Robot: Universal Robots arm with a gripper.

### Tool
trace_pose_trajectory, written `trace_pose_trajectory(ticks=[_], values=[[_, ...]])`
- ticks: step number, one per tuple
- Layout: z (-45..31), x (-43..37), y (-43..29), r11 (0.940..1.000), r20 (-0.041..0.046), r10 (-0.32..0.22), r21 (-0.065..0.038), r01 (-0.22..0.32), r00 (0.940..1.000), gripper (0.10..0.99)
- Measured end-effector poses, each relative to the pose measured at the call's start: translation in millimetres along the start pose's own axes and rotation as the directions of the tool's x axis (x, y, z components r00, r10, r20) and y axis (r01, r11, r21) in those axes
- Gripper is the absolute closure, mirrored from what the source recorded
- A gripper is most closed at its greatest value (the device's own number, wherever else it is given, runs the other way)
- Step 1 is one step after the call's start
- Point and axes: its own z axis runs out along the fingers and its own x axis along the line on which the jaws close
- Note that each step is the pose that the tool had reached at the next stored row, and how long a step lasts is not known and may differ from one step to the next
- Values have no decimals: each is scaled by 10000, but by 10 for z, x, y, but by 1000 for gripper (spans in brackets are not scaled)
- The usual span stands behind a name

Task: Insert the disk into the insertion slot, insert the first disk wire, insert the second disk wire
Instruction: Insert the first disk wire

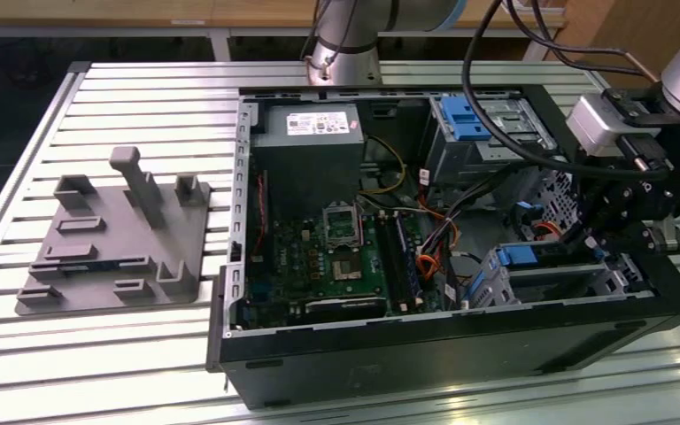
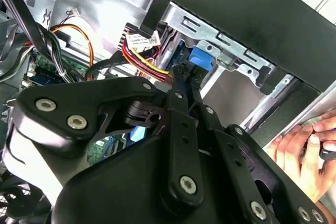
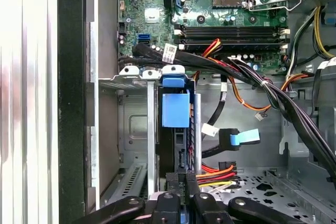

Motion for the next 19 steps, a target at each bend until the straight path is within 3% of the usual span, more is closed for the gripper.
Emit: trace_pose_trajectory(ticks=[5,6,8,19], values=[[4,0,0,10000,20,0,-1,0,10000,792],[-1,1,0,10000,16,0,0,0,10000,725],[-41,1,1,10000,15,-1,0,1,10000,725],[-530,3,7,10000,14,-1,0,1,10000,725]])
